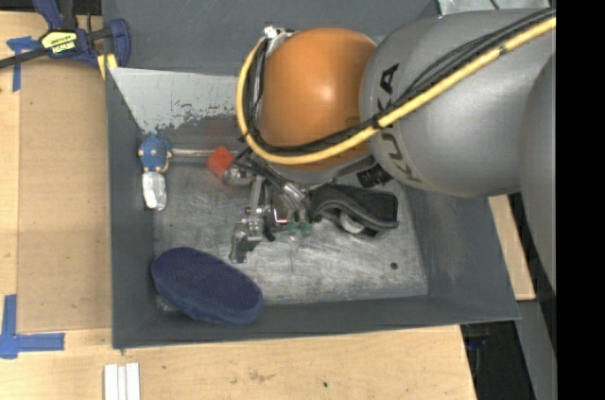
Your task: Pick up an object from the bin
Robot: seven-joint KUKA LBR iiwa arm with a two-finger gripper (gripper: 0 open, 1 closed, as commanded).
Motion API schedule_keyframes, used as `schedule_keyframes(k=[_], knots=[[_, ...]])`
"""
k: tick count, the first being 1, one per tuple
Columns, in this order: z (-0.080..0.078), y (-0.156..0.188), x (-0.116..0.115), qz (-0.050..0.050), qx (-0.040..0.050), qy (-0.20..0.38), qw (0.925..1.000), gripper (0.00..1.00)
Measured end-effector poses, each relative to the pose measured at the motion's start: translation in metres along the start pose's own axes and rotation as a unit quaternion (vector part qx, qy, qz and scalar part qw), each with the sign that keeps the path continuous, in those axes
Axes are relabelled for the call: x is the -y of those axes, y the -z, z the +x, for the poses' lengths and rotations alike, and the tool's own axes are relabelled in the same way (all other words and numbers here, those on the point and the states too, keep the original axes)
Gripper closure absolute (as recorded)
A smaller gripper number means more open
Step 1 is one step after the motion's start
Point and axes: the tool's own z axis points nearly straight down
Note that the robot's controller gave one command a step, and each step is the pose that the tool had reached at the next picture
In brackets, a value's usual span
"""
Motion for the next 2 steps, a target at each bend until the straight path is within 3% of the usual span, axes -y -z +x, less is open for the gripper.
schedule_keyframes(k=[1,2], knots=[[0.031,-0.092,-0.049,0.001,-0.0011,-0.009,1.0,0.0],[0.011,-0.131,-0.017,-0.005,0.0029,-0.02,0.9998,0.0]])
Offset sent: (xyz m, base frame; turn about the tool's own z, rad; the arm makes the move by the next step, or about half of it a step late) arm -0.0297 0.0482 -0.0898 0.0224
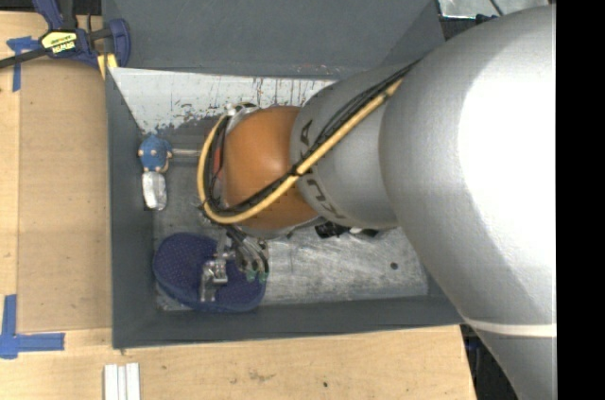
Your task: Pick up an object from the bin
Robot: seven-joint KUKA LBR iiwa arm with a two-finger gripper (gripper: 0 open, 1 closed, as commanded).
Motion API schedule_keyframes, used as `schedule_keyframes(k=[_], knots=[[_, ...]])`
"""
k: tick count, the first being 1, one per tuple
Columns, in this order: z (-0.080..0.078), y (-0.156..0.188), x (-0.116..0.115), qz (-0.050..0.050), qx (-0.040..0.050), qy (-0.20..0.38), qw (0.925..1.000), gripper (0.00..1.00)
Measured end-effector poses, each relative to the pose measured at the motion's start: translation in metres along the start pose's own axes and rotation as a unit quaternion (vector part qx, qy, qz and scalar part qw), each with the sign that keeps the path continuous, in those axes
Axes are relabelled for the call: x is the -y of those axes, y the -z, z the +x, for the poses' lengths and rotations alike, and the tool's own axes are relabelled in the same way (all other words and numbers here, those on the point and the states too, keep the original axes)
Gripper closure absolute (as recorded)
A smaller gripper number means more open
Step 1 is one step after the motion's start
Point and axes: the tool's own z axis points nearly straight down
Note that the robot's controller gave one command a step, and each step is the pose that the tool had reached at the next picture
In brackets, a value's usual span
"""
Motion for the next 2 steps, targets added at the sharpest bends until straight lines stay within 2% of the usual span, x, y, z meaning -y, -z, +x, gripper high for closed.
schedule_keyframes(k=[1,2], knots=[[0.001,0.002,-0.001,0.001,-0.0007,0.002,1.0,1.0],[-0.015,0.154,0.018,0.004,0.0015,0.023,0.9997,1.0]])
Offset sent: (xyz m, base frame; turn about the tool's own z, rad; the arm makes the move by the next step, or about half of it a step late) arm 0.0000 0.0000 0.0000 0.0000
